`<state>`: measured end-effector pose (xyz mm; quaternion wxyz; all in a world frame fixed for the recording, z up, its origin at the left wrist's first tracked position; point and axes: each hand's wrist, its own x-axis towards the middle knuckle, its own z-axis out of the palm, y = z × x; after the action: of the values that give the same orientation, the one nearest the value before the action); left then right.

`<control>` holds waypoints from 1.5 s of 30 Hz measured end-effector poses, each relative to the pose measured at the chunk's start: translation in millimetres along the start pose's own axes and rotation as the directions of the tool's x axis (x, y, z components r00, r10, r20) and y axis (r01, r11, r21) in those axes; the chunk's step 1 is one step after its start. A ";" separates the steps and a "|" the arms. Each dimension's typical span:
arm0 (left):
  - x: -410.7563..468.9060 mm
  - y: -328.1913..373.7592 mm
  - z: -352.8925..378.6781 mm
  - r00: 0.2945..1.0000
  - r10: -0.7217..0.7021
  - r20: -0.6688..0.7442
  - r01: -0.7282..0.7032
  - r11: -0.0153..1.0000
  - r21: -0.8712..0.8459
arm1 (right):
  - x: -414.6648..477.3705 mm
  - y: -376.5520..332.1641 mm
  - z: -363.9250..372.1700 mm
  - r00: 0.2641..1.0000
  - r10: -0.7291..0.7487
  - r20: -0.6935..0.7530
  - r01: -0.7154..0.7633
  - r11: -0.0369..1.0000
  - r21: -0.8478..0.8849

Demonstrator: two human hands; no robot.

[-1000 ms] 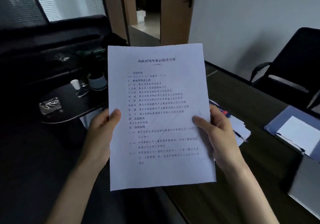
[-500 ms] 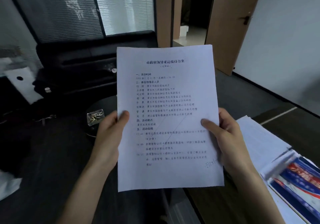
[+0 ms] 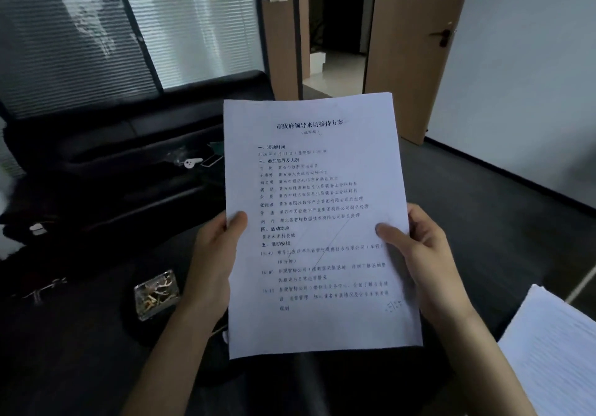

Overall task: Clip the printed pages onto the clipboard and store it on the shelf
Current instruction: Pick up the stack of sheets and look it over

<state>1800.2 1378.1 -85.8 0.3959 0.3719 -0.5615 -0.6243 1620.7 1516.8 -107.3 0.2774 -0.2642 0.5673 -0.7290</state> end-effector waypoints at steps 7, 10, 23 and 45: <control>152.1 -9.2 65.0 0.973 -0.013 0.232 0.013 1.000 0.002 | 107.9 19.7 -6.9 0.963 -0.084 -0.257 0.074 0.996 -0.050; 204.3 -10.3 102.3 0.936 -0.040 0.349 0.038 0.999 0.013 | 142.6 22.7 -18.3 0.916 -0.103 -0.389 0.074 0.993 -0.090; 335.4 -38.0 327.7 0.713 -0.136 0.688 0.125 0.990 0.066 | 259.9 3.6 -146.6 0.667 -0.181 -0.723 0.080 0.982 -0.172; 388.2 -59.8 858.7 0.359 0.002 0.933 0.044 0.999 -0.019 | 435.0 -98.3 -526.0 0.333 -0.322 -0.886 0.128 0.946 -0.296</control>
<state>856.0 1376.6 -73.2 0.0082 -0.0478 -0.6693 -0.7414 934.9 1588.4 -95.0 -0.2167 0.0913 0.6427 -0.7291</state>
